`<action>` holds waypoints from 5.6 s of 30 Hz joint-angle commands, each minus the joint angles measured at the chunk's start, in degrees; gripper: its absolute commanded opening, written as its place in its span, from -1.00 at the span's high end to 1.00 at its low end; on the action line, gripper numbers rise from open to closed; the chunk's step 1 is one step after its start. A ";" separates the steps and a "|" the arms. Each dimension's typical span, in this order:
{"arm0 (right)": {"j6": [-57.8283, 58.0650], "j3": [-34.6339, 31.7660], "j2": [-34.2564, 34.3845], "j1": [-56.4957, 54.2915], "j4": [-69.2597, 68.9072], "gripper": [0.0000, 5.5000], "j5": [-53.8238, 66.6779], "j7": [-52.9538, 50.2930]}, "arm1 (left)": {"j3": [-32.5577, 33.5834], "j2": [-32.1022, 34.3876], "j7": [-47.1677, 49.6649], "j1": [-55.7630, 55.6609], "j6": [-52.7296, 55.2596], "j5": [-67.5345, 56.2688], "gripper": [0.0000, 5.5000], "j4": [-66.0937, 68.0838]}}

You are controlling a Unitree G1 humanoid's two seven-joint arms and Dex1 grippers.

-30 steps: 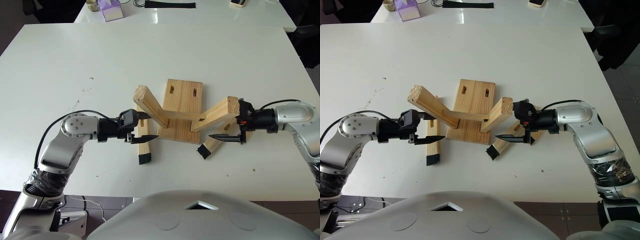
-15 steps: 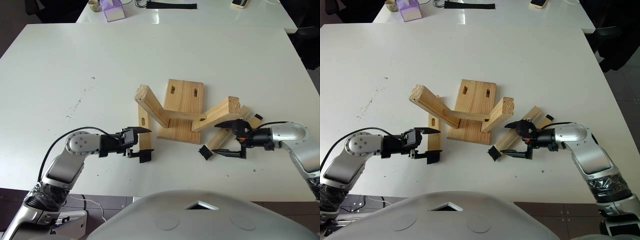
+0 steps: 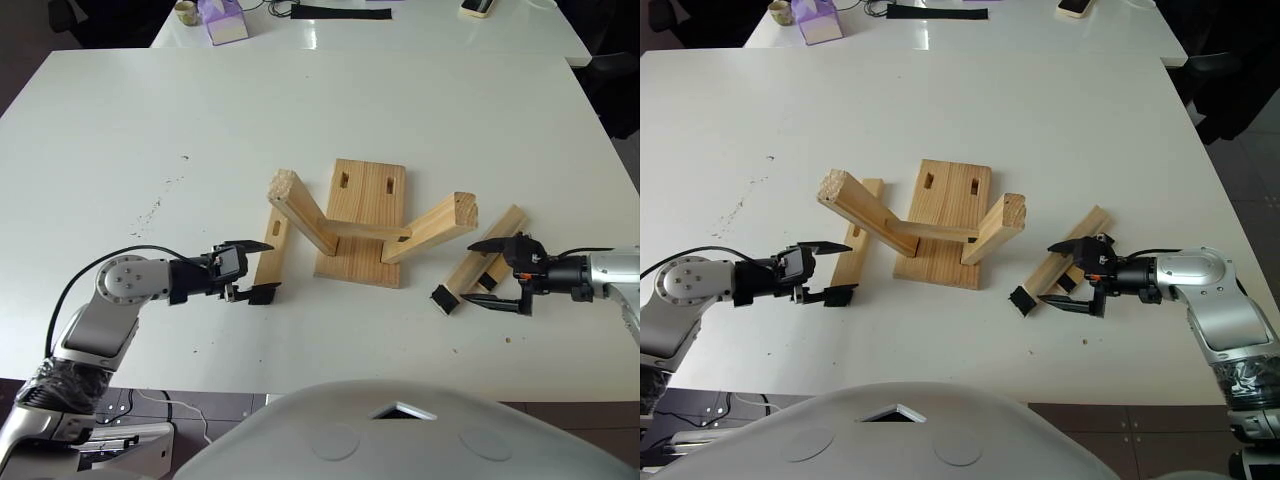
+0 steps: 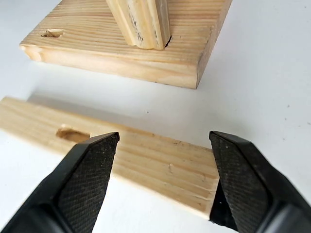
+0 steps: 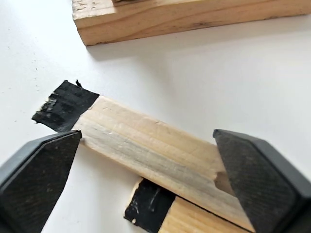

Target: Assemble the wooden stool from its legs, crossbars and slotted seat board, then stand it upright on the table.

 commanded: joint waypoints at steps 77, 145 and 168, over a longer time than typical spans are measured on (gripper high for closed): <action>6.92 6.83 9.12 -3.96 -11.06 -0.82 0.82 -6.92 | -9.43 -23.69 20.96 -6.59 25.92 0.03 -0.25 -15.65; 12.32 8.14 -0.22 -1.55 -27.35 -0.82 3.49 2.33 | -11.97 -20.19 22.02 -26.27 -20.09 22.84 -0.25 32.66; 12.17 13.52 6.98 -2.45 -25.33 -0.82 -0.18 -8.54 | -10.47 -14.65 17.62 -10.52 -3.31 14.90 -0.25 12.12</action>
